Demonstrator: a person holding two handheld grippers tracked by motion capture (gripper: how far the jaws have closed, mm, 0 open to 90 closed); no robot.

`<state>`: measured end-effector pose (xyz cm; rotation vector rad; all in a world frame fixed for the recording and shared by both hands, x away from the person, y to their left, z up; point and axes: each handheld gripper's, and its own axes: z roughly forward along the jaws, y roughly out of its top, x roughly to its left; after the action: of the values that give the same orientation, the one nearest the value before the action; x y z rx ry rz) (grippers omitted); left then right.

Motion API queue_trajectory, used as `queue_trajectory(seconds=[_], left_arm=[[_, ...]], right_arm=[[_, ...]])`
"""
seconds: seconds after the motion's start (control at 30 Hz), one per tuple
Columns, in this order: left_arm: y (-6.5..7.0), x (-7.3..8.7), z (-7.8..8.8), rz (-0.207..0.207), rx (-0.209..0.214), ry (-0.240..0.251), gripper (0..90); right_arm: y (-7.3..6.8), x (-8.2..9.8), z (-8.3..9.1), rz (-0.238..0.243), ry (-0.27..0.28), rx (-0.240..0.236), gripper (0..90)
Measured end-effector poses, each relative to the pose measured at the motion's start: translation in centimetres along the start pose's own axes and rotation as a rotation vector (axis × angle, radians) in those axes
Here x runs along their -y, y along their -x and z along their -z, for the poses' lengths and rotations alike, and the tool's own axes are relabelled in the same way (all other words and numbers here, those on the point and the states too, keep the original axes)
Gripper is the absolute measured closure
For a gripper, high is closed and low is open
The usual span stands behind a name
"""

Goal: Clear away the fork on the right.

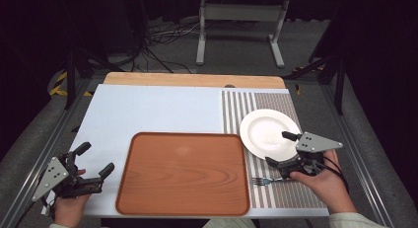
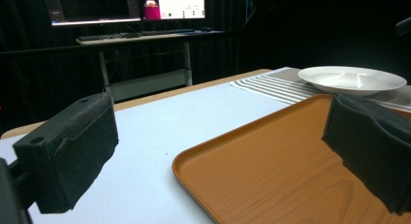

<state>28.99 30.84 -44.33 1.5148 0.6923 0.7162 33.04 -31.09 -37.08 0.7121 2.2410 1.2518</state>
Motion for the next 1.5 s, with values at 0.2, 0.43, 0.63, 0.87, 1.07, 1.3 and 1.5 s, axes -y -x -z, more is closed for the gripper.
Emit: queue_trajectory(seconds=[0.2,0.43,0.63,0.87,1.07,1.3,1.5], left_arm=[[-0.1,0.0,0.0,0.002,-0.002,0.002,0.2],[0.0,0.0,0.0,0.008,-0.004,0.006,0.2],[0.0,0.0,0.1,0.004,-0.006,0.004,0.2],[0.0,0.0,0.1,0.009,-0.005,0.006,0.2],[-0.1,0.0,0.1,0.009,-0.005,0.004,0.2],[-0.1,0.1,0.1,0.006,-0.004,0.001,0.2],[0.0,0.1,0.0,0.009,-0.001,0.0,0.2]], right_arm=[[0.2,-0.6,-0.2,0.038,-0.085,-0.022,4.0],[0.3,-1.1,-0.3,0.092,-0.206,-0.036,4.4],[0.3,-1.5,-0.3,0.152,-0.323,-0.077,7.0],[0.4,-1.7,-0.3,0.182,-0.4,-0.091,7.2],[0.5,-1.8,-0.5,0.213,-0.481,-0.116,8.0],[0.5,-1.5,-1.0,0.253,-0.573,-0.177,12.0],[0.4,-1.2,-1.2,0.268,-0.632,-0.22,13.6]])
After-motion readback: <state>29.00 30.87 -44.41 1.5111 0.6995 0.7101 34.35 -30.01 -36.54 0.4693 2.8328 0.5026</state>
